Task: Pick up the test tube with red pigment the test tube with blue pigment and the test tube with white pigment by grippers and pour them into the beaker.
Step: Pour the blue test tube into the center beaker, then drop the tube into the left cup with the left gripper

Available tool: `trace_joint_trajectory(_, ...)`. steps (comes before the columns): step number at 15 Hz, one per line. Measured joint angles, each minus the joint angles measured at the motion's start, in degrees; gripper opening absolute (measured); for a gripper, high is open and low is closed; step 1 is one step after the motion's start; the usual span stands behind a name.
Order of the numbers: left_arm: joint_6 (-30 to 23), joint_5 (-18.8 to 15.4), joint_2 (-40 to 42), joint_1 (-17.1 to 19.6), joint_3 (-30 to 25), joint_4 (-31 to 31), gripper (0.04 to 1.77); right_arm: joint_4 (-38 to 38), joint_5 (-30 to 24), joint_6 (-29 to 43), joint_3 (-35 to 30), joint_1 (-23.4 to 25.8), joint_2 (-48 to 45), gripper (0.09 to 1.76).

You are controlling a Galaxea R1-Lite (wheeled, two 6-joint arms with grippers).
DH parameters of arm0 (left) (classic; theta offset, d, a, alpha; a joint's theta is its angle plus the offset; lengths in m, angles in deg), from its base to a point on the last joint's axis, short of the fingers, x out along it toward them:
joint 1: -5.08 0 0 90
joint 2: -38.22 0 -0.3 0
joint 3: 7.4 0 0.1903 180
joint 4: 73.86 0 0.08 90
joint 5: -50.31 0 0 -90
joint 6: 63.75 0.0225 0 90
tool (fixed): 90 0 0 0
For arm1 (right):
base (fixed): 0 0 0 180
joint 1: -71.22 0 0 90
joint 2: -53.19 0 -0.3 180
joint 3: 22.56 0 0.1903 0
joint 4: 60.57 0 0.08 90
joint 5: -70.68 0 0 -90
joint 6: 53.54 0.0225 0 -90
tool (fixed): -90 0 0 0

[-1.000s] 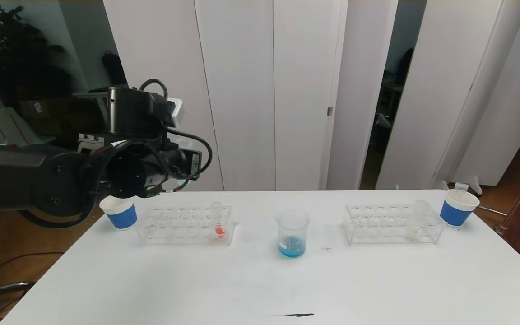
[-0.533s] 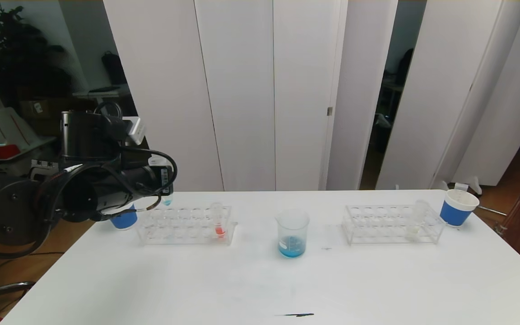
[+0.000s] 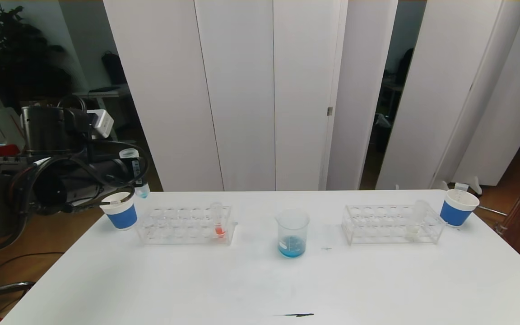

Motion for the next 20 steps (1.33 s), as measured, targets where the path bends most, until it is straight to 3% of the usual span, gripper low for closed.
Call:
trace_joint_trajectory(7, 6.17, -0.11, -9.26, 9.83, 3.12, -17.73, 0.58, 0.00, -0.02, -0.02, 0.00, 0.00, 0.00, 1.75)
trace_joint_trajectory(13, 6.28, -0.02, -18.53, 13.39, 4.06, -23.37, 0.58, -0.02, 0.00, 0.00, 0.00, 0.00, 0.00, 1.75)
trace_joint_trajectory(20, 5.73, -0.24, -27.21, 14.92, 7.45, -24.11, 0.58, 0.00, -0.02, 0.00, 0.00, 0.00, 0.00, 1.75)
